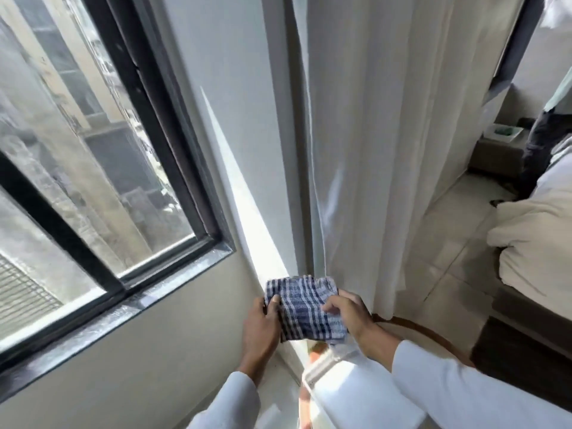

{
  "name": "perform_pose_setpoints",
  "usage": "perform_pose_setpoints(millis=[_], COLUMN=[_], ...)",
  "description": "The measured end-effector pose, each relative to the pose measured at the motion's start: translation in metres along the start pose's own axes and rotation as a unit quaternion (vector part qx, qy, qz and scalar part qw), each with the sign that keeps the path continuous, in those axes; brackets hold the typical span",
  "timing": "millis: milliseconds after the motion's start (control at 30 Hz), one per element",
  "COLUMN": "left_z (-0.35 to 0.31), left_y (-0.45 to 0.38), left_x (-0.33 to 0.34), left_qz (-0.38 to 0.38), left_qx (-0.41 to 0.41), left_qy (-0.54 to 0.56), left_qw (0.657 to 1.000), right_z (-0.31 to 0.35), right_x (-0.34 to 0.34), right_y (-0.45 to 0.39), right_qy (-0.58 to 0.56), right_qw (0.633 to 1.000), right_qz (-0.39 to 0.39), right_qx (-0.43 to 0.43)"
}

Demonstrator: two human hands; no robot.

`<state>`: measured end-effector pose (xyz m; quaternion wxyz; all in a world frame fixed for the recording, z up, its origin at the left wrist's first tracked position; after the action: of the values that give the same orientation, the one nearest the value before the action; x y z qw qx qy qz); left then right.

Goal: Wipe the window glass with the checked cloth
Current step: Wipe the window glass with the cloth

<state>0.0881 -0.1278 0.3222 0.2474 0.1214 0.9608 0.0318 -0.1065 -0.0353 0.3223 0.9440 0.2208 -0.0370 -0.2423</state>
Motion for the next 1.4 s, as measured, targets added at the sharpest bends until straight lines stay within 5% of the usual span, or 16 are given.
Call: perform_pose_setpoints(millis=[267, 533, 667, 833, 967, 1167, 1267, 1333, 1400], left_z=[-0.147, -0.223, -0.240, -0.248, -0.239, -0.189, -0.183, -0.190, -0.199], left_y=[0.025, 0.069, 0.067, 0.052, 0.026, -0.027, -0.038, -0.045, -0.063], left_x=[-0.213, -0.384, -0.440, -0.495, -0.531, -0.627, -0.699, -0.742, -0.784], left_qz=[-0.061, -0.103, -0.123, -0.237, -0.322, -0.497, -0.594, -0.623, -0.624], left_qx=[0.135, 0.210, 0.229, 0.302, 0.313, 0.223, 0.241, 0.269, 0.262], left_qy=[0.019, 0.113, 0.164, 0.152, 0.082, -0.074, -0.205, -0.267, -0.308], left_qw=[0.989, 0.966, 0.952, 0.911, 0.890, 0.836, 0.740, 0.685, 0.669], right_z=[0.200, 0.319, 0.357, 0.390, 0.399, 0.415, 0.447, 0.466, 0.482], right_x=[0.104, 0.209, 0.259, 0.335, 0.411, 0.501, 0.536, 0.558, 0.599], right_y=[0.118, 0.231, 0.247, 0.234, 0.208, 0.144, 0.140, 0.149, 0.153], right_qy=[-0.003, -0.080, -0.118, -0.216, -0.217, -0.225, -0.212, -0.099, 0.026], right_qw=[0.989, 0.970, 0.947, 0.851, 0.799, 0.851, 0.850, 0.790, 0.687], right_qz=[0.011, 0.100, 0.221, 0.453, 0.551, 0.454, 0.328, 0.197, 0.079], right_qx=[-0.145, -0.206, -0.199, -0.156, -0.107, -0.136, -0.353, -0.572, -0.722])
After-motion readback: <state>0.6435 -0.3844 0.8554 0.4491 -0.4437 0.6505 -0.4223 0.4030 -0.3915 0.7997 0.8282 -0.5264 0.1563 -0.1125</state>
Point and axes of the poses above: each hand's wrist, its own y-axis away from the middle knuckle, its own x-axis out of the palm, z = x × y, the point moved 4 cm from there along -y, towards the middle knuckle, and after that the axes turned 2 degrees about x, right-handed, at the moved point
